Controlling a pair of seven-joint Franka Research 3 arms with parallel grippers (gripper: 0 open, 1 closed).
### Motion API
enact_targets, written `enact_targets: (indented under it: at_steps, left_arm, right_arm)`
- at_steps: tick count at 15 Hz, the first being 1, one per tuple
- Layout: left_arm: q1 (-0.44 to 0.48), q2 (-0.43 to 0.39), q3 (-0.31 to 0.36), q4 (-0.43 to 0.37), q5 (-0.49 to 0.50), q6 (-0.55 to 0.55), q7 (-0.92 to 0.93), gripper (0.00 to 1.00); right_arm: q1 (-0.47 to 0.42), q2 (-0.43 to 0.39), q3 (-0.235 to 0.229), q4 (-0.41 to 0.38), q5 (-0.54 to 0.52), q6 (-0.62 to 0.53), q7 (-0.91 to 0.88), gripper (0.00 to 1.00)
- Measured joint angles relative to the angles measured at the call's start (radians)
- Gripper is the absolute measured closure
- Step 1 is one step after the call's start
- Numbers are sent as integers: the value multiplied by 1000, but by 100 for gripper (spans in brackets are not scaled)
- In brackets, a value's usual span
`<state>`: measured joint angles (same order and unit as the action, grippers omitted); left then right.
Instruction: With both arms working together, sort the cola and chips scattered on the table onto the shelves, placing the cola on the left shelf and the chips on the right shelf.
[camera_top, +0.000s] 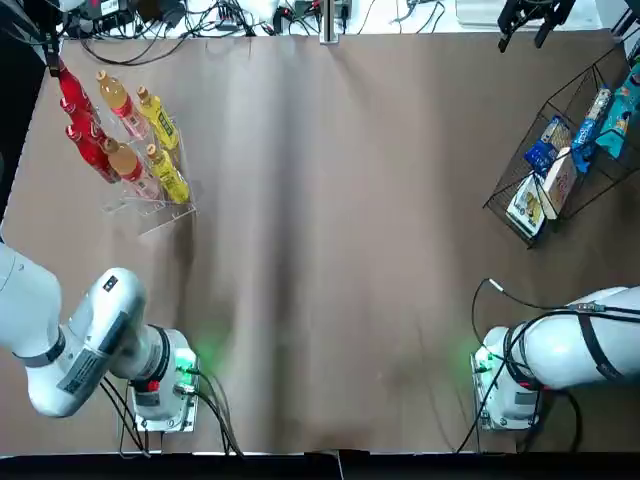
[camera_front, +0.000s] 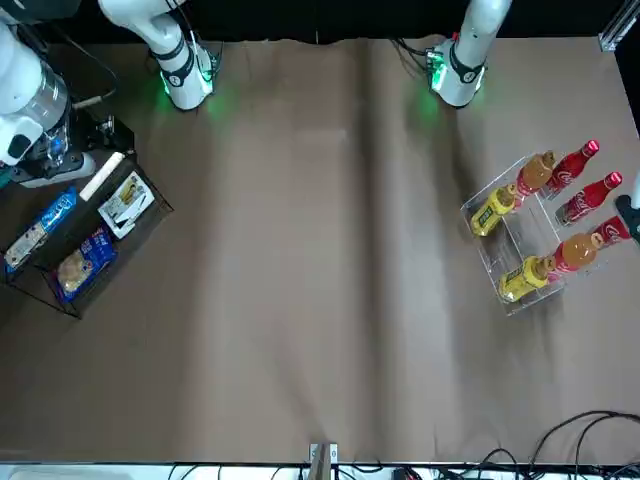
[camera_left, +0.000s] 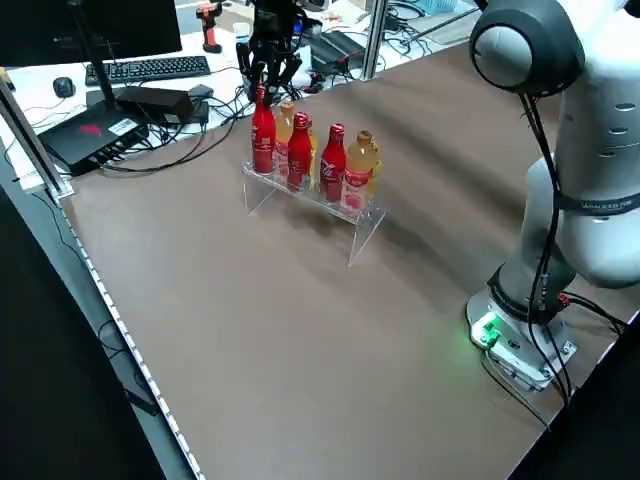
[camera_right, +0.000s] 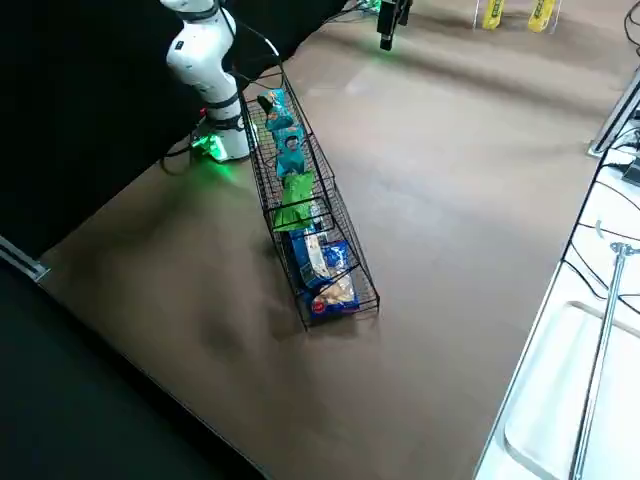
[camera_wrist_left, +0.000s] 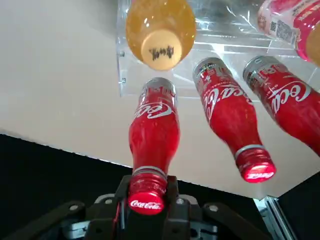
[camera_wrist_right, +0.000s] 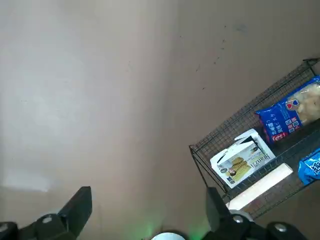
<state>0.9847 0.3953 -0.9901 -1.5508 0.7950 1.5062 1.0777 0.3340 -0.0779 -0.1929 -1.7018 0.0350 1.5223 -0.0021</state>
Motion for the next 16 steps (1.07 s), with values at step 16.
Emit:
enact_targets:
  at_steps: [16]
  left_arm:
    - [-15,5,-30,-45,-5,3,-68,69]
  right_arm:
    - [-27,5,-8,1,0,15,-2,0]
